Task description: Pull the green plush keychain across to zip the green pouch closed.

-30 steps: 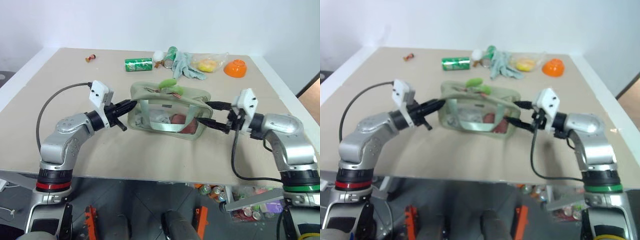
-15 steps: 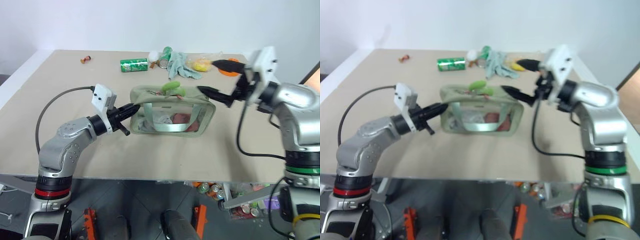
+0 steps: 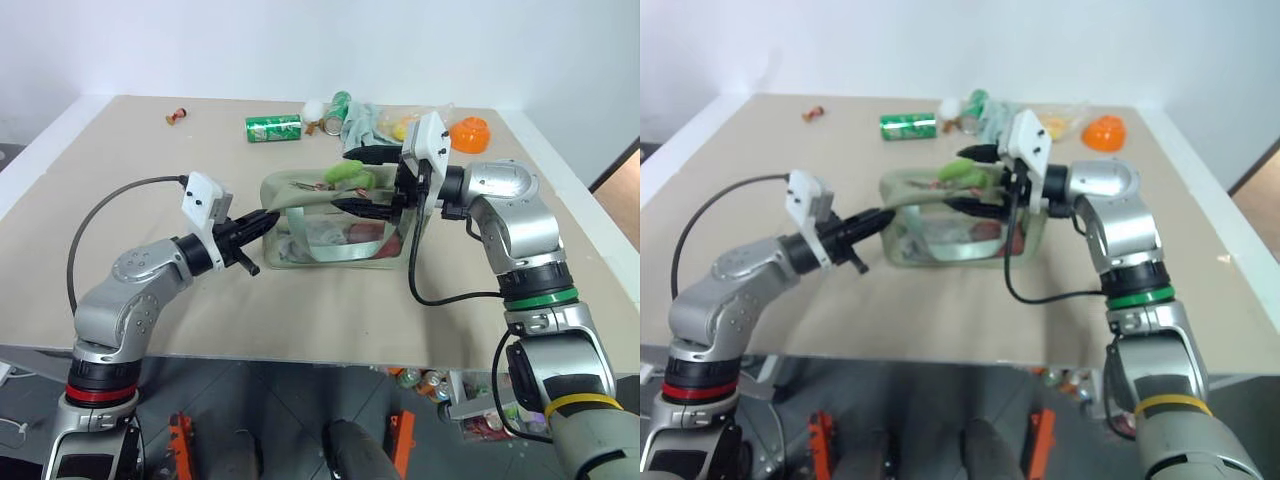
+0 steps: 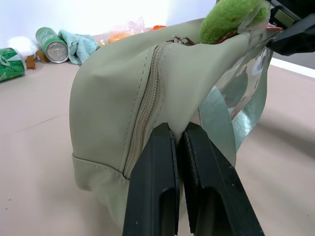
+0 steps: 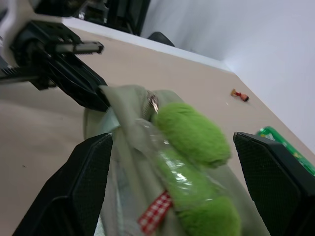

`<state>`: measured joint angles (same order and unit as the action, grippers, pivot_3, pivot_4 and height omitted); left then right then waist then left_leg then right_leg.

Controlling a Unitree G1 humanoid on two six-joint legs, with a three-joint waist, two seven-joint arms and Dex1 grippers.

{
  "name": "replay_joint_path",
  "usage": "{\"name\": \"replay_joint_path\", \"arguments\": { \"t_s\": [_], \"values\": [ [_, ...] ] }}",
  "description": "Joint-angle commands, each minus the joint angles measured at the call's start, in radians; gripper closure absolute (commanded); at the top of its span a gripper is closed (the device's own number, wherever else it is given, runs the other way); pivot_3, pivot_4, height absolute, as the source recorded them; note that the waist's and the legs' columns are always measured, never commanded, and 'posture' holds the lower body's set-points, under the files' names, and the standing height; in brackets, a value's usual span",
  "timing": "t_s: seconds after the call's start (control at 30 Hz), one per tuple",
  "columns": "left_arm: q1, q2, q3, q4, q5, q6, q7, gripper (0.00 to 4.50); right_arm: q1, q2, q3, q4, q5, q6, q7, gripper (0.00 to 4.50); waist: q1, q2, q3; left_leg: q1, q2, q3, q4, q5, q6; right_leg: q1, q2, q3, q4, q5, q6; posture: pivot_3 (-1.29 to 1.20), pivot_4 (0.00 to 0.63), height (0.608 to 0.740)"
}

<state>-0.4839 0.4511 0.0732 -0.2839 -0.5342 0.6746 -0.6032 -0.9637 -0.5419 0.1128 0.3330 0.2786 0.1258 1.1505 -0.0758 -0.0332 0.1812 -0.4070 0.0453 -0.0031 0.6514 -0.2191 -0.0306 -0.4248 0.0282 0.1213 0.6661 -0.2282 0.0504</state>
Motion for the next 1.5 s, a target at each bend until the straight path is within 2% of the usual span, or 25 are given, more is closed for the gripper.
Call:
{"name": "replay_joint_path", "arguments": {
  "t_s": [0.03, 0.3, 0.33, 0.37, 0.77, 1.5],
  "values": [
    [-0.010, 0.009, -0.020, 0.009, 0.020, -0.022, -0.011, 4.50, -0.047, 0.007, -0.025, 0.033, -0.001, -0.037, 0.013, 1.17, 0.000, 0.000, 0.000, 0.000, 0.000, 0.000, 0.000, 0.000, 0.000, 0.000, 0.000, 0.000, 0.000, 0.000, 0.000, 0.00, 0.150, 0.740],
    [-0.031, 0.015, -0.051, 0.044, 0.046, -0.053, -0.040, 4.50, -0.067, 0.011, -0.059, 0.048, 0.029, 0.012, 0.019, 4.05, 0.000, 0.000, 0.000, 0.000, 0.000, 0.000, 0.000, 0.000, 0.000, 0.000, 0.000, 0.000, 0.000, 0.000, 0.000, 0.00, 0.150, 0.740],
    [-0.030, 0.019, -0.057, 0.047, 0.051, -0.057, -0.046, 4.50, -0.067, 0.011, -0.063, 0.042, 0.034, 0.021, 0.018, 4.33, 0.000, 0.000, 0.000, 0.000, 0.000, 0.000, 0.000, 0.000, 0.000, 0.000, 0.000, 0.000, 0.000, 0.000, 0.000, 0.00, 0.150, 0.740],
    [-0.030, 0.019, -0.059, 0.051, 0.053, -0.058, -0.050, 4.50, -0.068, 0.011, -0.067, 0.038, 0.037, 0.029, 0.016, 4.42, 0.001, 0.000, 0.000, 0.000, 0.000, 0.000, 0.000, 0.000, 0.000, 0.000, 0.000, 0.000, 0.000, 0.000, 0.000, 0.00, 0.150, 0.740],
    [-0.037, 0.007, -0.060, 0.080, 0.060, -0.069, -0.064, 4.50, -0.064, -0.021, -0.102, 0.031, 0.033, 0.050, -0.005, 4.42, 0.001, 0.000, 0.000, 0.000, 0.000, 0.000, 0.000, 0.000, 0.000, 0.000, 0.000, 0.000, 0.000, 0.000, 0.000, 0.00, 0.150, 0.740],
    [-0.008, 0.054, -0.038, 0.074, 0.049, -0.056, -0.089, 4.50, 0.014, -0.330, -0.205, 0.213, -0.084, -0.165, -0.081, 4.42, 0.001, 0.001, 0.001, 0.000, -0.001, 0.001, 0.000, 0.000, 0.000, 0.000, -0.001, 0.001, 0.000, -0.001, 0.001, 0.00, 0.150, 0.740]
  ]
}}
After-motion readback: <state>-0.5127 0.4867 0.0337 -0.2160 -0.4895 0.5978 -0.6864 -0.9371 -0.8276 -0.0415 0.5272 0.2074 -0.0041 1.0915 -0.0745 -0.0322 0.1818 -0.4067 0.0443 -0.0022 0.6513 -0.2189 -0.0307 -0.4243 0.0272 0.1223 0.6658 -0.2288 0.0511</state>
